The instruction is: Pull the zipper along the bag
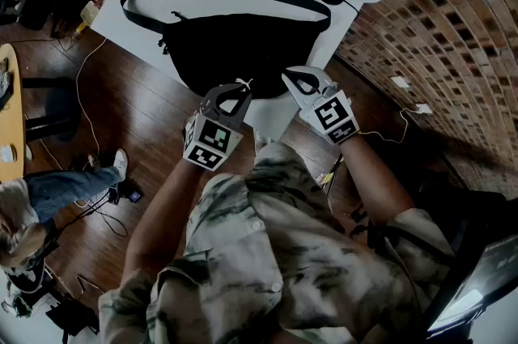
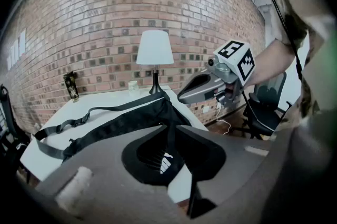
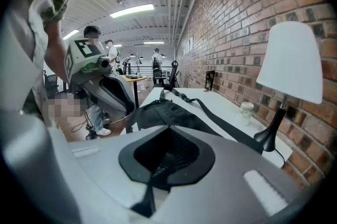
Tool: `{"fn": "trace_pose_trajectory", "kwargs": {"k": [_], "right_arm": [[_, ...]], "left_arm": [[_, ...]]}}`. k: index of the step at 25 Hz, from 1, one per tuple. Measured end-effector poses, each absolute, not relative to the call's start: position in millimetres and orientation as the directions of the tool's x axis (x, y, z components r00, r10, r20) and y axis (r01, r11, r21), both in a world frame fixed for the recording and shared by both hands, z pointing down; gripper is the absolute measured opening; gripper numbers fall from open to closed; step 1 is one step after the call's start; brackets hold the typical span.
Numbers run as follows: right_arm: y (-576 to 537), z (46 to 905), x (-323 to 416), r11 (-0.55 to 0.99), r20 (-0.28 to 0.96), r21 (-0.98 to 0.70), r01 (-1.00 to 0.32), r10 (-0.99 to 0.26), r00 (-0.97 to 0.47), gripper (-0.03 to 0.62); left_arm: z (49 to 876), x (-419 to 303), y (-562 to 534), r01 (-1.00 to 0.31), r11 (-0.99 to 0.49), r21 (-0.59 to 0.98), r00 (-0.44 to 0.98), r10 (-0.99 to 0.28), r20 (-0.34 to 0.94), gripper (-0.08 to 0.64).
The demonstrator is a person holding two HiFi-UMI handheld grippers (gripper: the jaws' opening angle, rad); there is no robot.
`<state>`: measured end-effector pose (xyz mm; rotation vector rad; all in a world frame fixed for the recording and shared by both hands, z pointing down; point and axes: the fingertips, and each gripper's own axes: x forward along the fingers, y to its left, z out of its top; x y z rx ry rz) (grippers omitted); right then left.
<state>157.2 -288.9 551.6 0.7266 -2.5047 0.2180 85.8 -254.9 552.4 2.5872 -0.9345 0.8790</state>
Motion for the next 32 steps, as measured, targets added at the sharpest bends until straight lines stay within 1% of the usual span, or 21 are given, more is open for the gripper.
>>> {"fn": "trace_pose_trajectory", "kwargs": {"k": [4,9,10,15,17,19,25,32], "right_arm": [[-340,588,164,0.848,0.569,-0.015,-0.530,-0.429,-0.702,0.008],[-363,627,162,0.847,0.630,-0.062,-0.528,-0.377,-0.679,0.008],[-364,632,161,0.848,0.640,-0.066,-0.526,-0.369,-0.674,0.008],[-363,651,159,0.846,0.674,-0.087,-0.527,-0.339,-0.657,0.006],[-363,654,159,0.843,0.677,-0.092,-0.530,-0.337,-0.654,0.007],[-363,657,159,0.838,0.686,-0.099,-0.536,-0.333,-0.647,0.006],[-365,664,159,0.830,0.705,-0.105,-0.547,-0.326,-0.629,0.006],[-365,667,160,0.817,0.743,-0.089,-0.569,-0.326,-0.585,0.006]], "left_arm": [[590,116,-303,-0.594,-0.802,-0.066,0.559,-0.470,0.684,0.063],[629,130,-326,-0.523,-0.835,-0.171,0.470,-0.451,0.759,0.080],[634,131,-327,-0.510,-0.840,-0.187,0.454,-0.447,0.771,0.090],[655,132,-327,-0.471,-0.854,-0.221,0.375,-0.421,0.826,0.091],[659,134,-327,-0.465,-0.858,-0.218,0.353,-0.405,0.843,0.083],[661,135,-325,-0.470,-0.859,-0.201,0.352,-0.391,0.851,0.039],[660,128,-324,-0.558,-0.825,-0.086,0.394,-0.355,0.847,0.032],[651,103,-326,-0.624,-0.781,0.019,0.442,-0.333,0.833,0.031]]}}
